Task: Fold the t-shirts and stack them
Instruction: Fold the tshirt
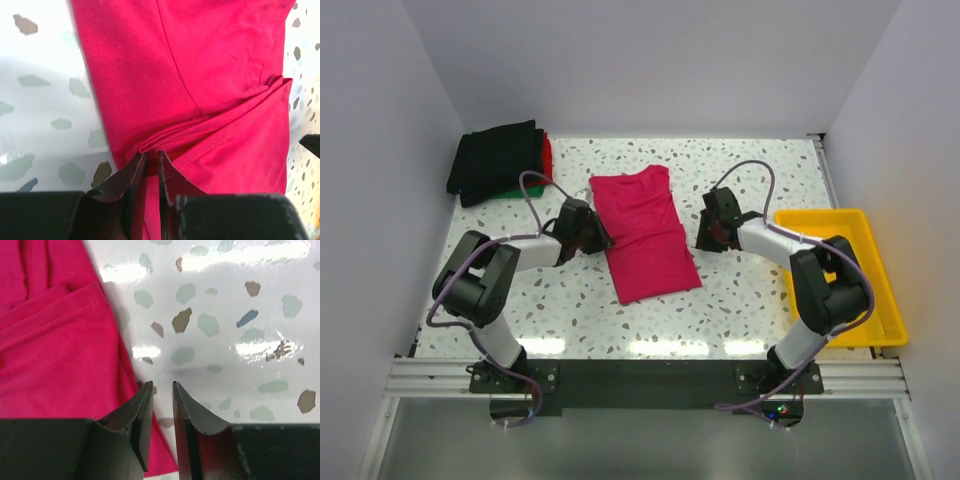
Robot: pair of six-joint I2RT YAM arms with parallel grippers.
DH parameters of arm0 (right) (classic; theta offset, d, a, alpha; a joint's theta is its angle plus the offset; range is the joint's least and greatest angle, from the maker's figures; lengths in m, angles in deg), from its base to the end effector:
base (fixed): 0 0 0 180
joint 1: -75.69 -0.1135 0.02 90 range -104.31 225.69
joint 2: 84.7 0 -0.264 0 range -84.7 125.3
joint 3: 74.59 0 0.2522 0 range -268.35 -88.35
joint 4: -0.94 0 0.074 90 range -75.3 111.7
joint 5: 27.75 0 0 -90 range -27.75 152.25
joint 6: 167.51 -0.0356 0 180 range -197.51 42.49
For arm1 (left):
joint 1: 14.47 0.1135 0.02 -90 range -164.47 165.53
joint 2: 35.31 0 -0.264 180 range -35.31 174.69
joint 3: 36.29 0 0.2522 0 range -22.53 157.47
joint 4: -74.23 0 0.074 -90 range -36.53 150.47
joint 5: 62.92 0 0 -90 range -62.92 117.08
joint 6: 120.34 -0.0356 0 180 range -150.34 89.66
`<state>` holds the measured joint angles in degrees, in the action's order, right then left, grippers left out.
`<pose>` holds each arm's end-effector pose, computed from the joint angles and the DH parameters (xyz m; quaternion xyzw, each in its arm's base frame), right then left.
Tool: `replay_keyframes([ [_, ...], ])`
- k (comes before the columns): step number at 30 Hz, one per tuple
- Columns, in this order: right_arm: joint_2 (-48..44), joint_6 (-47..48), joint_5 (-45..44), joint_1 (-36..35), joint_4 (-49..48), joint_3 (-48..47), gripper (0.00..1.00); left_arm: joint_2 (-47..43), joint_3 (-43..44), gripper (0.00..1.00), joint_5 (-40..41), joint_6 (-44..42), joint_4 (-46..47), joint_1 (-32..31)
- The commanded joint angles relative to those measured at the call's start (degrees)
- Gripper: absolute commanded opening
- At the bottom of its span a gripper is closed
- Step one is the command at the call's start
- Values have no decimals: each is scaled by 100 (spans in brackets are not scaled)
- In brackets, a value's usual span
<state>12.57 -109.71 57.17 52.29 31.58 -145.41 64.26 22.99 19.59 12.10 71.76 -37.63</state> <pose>0.3121 0.1316 0.1711 0.0860 0.9543 0.0944 0.2701 0.3076 -0.1366 0.1365 -0.1273 0.9057 -0.2669 0.3037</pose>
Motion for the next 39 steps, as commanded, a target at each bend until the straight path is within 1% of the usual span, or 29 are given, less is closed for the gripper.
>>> replay_keyframes([
  [1,-647,-216,86,-191,-71,326,26,-385,-78,19,80,-165,-258,-5],
  [4,-1034,-391,25,-358,-141,669,26,-570,88,27,256,-288,-504,4],
  [8,-1439,-567,16,-490,-229,1029,27,-789,352,32,300,-438,-786,22],
  [11,-1624,-638,-80,-736,-177,1153,27,-939,432,32,265,-482,-935,13],
  [14,-1729,-778,-168,-1060,-229,1302,26,-1132,274,30,300,-464,-980,-66],
  [16,-1721,-884,-169,-1140,-326,1416,26,-1177,99,28,291,-438,-910,-197],
  [18,-1686,-936,-221,-1246,-387,1469,26,-1177,19,24,300,-394,-866,-285],
  [23,-1378,-980,-257,-1316,-511,1487,25,-835,-43,16,230,-341,-681,-514],
  [25,-1325,-998,-248,-1325,-546,1513,25,-729,-17,15,230,-297,-602,-523],
  [29,-1281,-1016,-204,-1343,-564,1601,25,-474,141,15,484,-253,-610,-453],
  [35,-1351,-954,-90,-1369,-467,1785,25,9,563,16,502,-271,-601,-163],
  [39,-1413,-937,-37,-1369,-440,1970,25,150,712,16,459,-210,-540,-75],
])
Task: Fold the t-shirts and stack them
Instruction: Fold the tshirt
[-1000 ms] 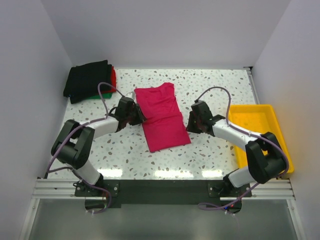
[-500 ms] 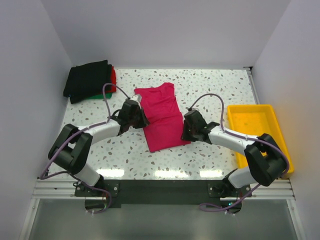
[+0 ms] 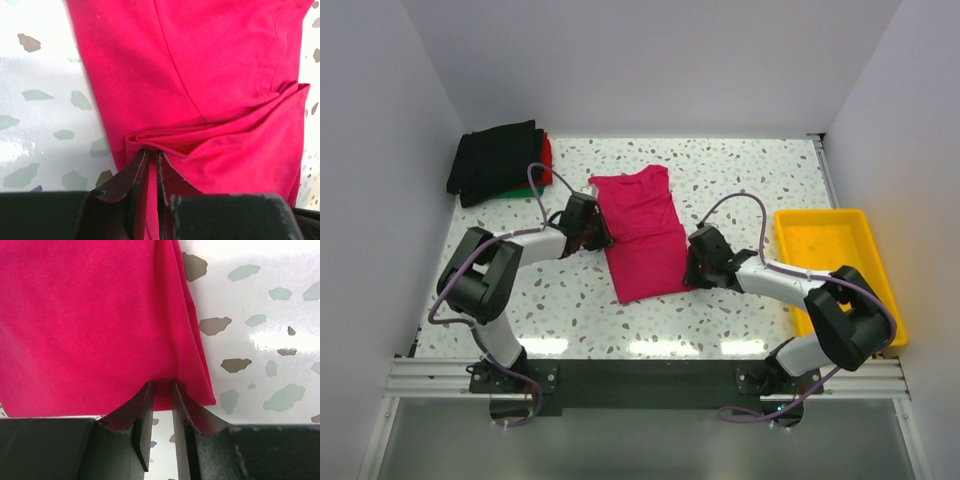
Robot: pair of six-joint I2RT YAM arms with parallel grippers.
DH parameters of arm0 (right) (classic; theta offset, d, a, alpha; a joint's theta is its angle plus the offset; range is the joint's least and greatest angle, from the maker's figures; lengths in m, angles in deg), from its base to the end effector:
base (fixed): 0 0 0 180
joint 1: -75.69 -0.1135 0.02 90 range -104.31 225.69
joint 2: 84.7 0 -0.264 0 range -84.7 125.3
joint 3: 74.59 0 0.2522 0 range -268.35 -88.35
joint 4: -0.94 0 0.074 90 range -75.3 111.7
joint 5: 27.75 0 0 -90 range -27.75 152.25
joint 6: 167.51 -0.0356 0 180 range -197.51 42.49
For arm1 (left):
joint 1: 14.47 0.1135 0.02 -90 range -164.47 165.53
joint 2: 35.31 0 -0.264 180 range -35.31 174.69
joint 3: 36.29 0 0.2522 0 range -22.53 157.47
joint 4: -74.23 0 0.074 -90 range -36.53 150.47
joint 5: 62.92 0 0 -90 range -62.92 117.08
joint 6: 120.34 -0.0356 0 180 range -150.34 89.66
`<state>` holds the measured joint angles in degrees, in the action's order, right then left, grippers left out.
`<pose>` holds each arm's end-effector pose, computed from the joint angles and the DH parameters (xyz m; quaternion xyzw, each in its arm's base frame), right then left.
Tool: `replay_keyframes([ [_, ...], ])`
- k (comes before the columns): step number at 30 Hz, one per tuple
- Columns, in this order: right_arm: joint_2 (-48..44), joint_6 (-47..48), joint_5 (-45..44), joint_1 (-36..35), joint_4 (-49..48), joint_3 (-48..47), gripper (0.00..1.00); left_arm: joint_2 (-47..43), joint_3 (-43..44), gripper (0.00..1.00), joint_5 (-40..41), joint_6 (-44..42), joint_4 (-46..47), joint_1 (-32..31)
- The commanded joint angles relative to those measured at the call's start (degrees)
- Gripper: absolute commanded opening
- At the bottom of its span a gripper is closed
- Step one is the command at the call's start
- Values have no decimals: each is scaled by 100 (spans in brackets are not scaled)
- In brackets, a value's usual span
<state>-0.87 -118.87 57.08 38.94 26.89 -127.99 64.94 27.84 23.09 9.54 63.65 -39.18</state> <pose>0.2180 0.1588 0.1571 0.0515 0.9550 0.1485 0.2515 0.3131 -0.1468 0.1449 -0.1099 0.9225 -0.2243 0.2944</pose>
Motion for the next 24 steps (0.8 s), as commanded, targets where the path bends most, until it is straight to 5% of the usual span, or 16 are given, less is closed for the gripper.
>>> replay_keyframes([
  [1,-95,-12,-19,-42,30,263,25,109,245,16,91,64,271,98],
  [13,-227,-108,121,-51,-6,553,25,425,465,17,109,46,77,256],
  [24,-666,-486,218,-587,3,694,25,83,-176,17,135,-15,121,291],
])
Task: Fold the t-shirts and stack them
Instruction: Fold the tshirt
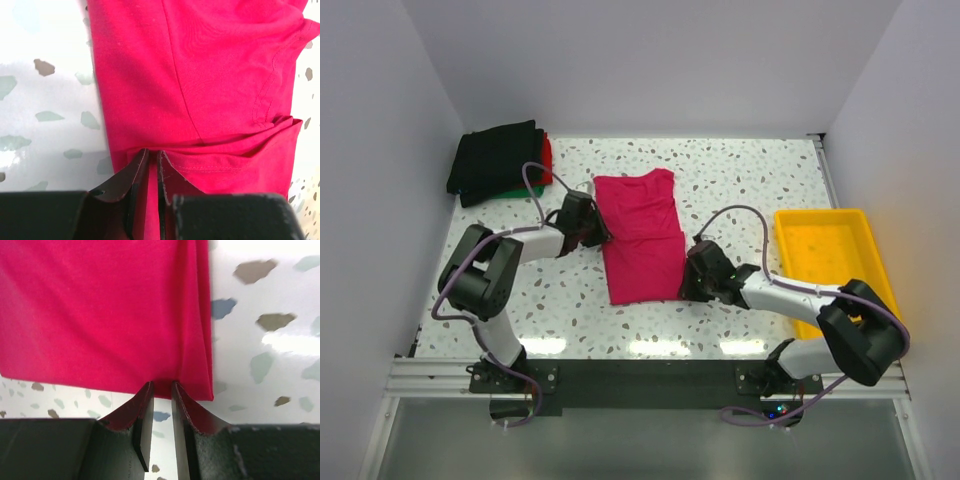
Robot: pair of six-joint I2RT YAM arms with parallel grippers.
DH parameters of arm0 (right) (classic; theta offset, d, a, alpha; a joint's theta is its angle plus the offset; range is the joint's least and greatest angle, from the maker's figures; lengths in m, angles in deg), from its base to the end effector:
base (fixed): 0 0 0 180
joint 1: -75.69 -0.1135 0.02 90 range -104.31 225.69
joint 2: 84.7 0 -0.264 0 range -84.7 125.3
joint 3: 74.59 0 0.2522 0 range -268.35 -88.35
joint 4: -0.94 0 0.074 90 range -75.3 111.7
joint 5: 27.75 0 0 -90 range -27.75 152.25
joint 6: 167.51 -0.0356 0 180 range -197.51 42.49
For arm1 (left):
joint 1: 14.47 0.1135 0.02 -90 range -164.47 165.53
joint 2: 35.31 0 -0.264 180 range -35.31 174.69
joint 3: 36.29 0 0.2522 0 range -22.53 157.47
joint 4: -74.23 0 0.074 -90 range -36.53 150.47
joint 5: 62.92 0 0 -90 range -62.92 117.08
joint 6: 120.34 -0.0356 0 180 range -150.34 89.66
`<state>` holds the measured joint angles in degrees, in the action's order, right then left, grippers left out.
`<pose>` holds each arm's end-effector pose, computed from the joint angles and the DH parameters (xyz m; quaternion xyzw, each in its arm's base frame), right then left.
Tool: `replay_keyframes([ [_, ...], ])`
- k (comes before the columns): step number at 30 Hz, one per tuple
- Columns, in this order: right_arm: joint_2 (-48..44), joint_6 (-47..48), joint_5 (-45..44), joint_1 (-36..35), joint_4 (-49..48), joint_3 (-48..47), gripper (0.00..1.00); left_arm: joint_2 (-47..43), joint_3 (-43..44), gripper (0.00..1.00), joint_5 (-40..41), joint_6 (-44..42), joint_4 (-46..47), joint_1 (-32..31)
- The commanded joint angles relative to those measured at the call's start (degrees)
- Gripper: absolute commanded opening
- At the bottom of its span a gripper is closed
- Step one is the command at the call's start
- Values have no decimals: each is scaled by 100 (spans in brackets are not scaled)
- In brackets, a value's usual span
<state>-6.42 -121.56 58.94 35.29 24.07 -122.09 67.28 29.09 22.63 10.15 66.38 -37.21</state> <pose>0.1899 0.1589 0.1544 0.0392 0.9496 0.1878 0.2477 0.3270 -0.1401 0.1411 -0.1278 0.9146 -0.2308 0.3064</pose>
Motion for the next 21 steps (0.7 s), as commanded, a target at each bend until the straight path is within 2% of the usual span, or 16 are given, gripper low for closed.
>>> replay_keyframes([
  [1,-120,-270,24,-396,285,95,25,-256,-353,17,172,-94,-152,86],
  [7,-217,-622,-152,-951,311,95,25,-748,-626,19,102,-191,-222,95],
  [12,-576,-648,-222,-961,592,16,26,-1179,-328,25,102,-384,-582,95],
  [14,-919,-640,-301,-961,933,-89,28,-1460,-135,29,67,-445,-995,95],
  [15,-1059,-648,-345,-961,1049,-124,33,-1574,-108,34,32,-437,-1074,95],
  [17,-1419,-640,-503,-952,1425,-195,38,-1951,-142,38,32,-376,-1328,95],
  [18,-1525,-640,-556,-943,1515,-203,45,-2092,-204,42,14,-323,-1364,95],
  [21,-1842,-631,-478,-917,1717,-169,53,-2829,-599,46,-74,-217,-1636,95],
])
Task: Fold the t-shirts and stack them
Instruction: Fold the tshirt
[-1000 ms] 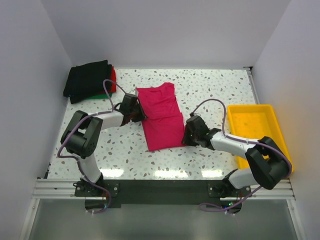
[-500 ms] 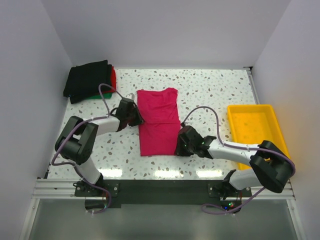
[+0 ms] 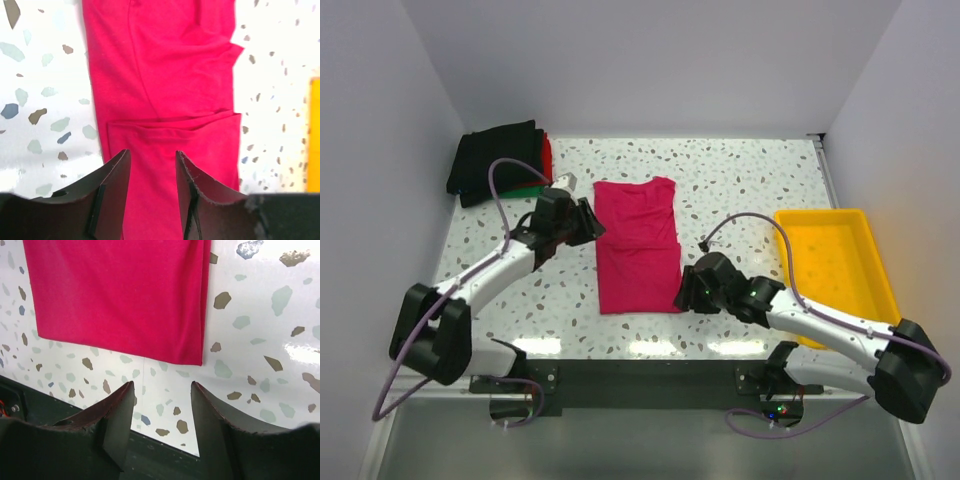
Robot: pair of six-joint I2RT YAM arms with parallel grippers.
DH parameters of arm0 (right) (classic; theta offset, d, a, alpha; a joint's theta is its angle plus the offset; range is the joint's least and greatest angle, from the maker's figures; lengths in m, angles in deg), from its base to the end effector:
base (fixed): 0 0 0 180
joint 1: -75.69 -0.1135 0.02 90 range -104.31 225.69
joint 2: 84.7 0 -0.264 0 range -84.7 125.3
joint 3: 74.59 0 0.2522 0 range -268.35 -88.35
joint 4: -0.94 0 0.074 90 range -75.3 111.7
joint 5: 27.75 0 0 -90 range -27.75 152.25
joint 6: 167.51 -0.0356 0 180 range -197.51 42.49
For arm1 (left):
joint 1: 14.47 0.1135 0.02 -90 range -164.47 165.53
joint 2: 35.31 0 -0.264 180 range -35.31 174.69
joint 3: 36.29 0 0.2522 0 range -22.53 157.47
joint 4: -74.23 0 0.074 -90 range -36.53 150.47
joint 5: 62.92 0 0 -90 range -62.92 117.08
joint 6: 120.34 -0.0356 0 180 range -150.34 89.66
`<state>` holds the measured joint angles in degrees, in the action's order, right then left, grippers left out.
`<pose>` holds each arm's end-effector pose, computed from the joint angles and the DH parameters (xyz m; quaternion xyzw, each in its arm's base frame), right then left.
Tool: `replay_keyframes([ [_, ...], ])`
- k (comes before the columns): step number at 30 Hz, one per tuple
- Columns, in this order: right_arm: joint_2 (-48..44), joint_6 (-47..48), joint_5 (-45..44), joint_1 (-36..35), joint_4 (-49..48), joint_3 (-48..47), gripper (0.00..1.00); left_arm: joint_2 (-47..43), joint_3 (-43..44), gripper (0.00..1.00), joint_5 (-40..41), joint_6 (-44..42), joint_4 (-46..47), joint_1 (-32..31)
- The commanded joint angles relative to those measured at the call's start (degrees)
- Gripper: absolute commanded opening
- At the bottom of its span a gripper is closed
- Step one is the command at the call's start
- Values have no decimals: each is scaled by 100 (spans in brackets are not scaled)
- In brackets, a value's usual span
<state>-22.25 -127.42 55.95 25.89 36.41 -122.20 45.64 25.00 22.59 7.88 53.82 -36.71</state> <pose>0.1395 0.1591 0.1988 0.0196 0.9392 0.2258 0.2580 0.2764 -0.1160 0.2189 -0.1095 0.8994 -0.2430 0.3465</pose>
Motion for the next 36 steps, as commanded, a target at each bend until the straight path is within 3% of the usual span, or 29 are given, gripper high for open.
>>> replay_keyframes([
  [1,-312,-10,-161,49,526,-149,54,-851,-330,47,-130,28,-406,44],
  [10,-375,253,50,444,501,-26,51,-2345,-2210,46,-964,274,-548,9],
  [13,-174,341,577,752,45,140,50,-2566,-2606,46,-1097,458,-390,-114],
  [18,196,403,1140,972,-571,264,45,-2610,-2916,45,-1116,695,-152,-526],
  [23,285,333,1123,981,-677,379,45,-2602,-3162,45,-983,968,120,-896],
  [36,425,122,1017,990,-985,704,40,-2558,-3522,43,-896,1232,437,-1028],
])
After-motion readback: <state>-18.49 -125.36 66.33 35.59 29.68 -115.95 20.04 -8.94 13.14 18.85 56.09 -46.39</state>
